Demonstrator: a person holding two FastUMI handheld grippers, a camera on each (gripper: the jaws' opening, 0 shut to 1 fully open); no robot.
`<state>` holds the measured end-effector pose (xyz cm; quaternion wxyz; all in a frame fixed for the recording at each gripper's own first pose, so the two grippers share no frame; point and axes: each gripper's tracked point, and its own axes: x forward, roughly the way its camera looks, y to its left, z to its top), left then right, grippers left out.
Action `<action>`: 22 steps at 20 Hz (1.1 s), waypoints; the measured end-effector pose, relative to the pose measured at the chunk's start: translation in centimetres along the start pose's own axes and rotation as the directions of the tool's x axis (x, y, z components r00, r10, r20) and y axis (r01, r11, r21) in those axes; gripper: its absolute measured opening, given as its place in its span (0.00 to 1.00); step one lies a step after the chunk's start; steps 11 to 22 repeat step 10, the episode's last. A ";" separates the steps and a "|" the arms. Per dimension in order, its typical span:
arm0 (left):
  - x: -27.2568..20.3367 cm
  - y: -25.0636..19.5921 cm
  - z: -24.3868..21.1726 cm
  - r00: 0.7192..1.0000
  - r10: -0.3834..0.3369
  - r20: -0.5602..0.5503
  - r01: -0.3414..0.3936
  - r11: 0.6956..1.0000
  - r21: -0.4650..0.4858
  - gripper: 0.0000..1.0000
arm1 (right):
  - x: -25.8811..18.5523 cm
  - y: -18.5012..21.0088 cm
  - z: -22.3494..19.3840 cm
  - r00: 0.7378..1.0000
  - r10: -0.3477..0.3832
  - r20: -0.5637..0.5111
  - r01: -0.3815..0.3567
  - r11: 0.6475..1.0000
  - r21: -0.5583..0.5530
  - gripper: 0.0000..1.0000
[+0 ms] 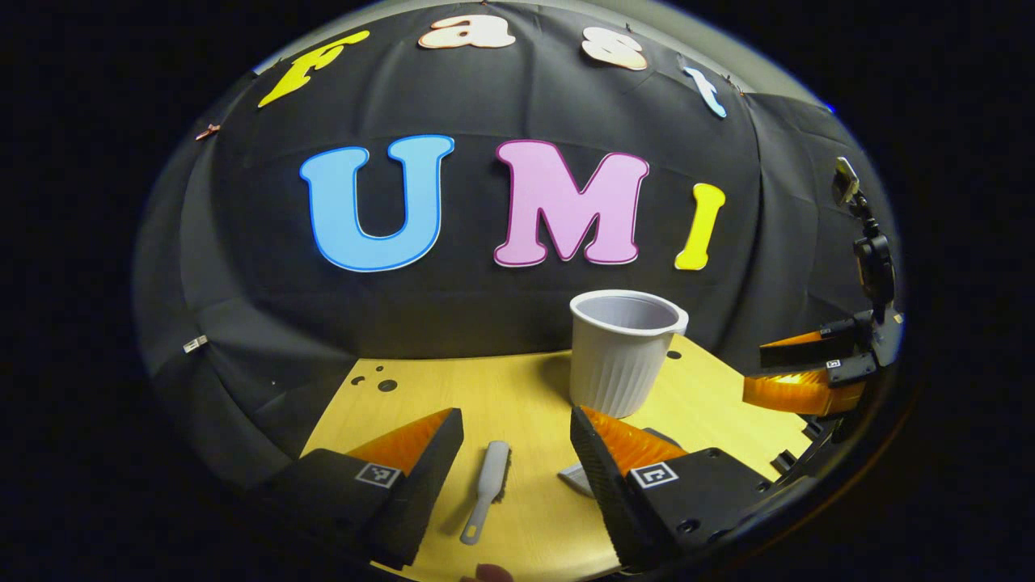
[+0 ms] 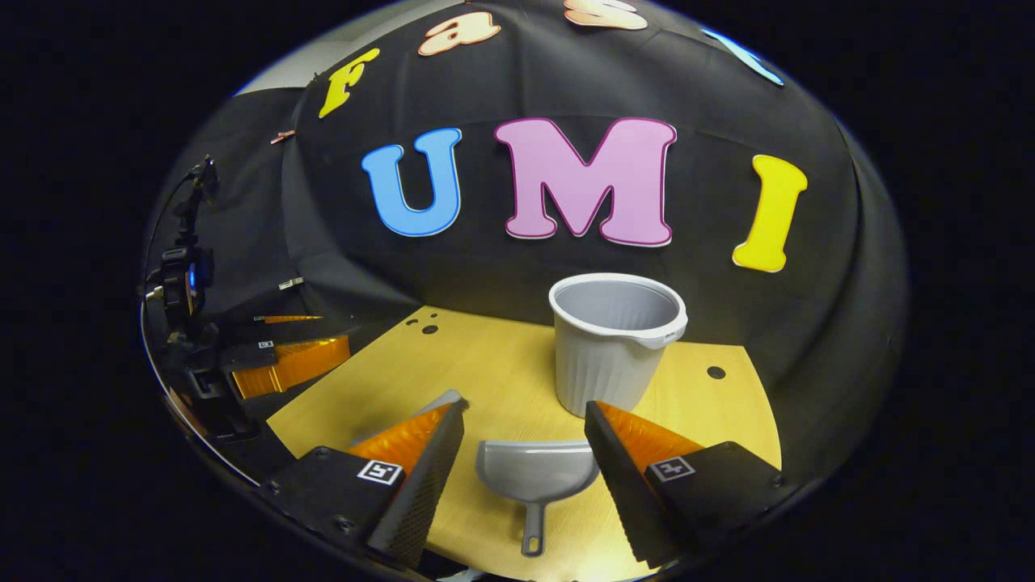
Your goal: Pick up the small broom and dustpan from the desktop, sweep the trash into the dustpan with the broom, and then empty the trash into the garbage bin.
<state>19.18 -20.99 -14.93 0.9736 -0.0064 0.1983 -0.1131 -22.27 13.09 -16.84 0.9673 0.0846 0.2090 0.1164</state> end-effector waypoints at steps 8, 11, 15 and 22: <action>-2.0 -0.5 1.0 0.999 0.051 0.014 -0.052 0.998 0.020 0.87 | -0.3 0.6 2.4 0.996 0.042 0.078 -0.037 0.997 -0.060 0.96; -2.4 -0.4 1.3 0.997 0.071 0.019 -0.071 0.997 0.025 0.87 | 0.0 0.9 2.8 0.995 0.060 0.082 -0.052 0.994 -0.094 0.96; -2.4 -0.4 1.3 0.997 0.071 0.019 -0.071 0.997 0.025 0.87 | 0.0 0.9 2.8 0.995 0.060 0.082 -0.052 0.994 -0.094 0.96; -2.4 -0.4 1.3 0.997 0.071 0.019 -0.071 0.997 0.025 0.87 | 0.0 0.9 2.8 0.995 0.060 0.082 -0.052 0.994 -0.094 0.96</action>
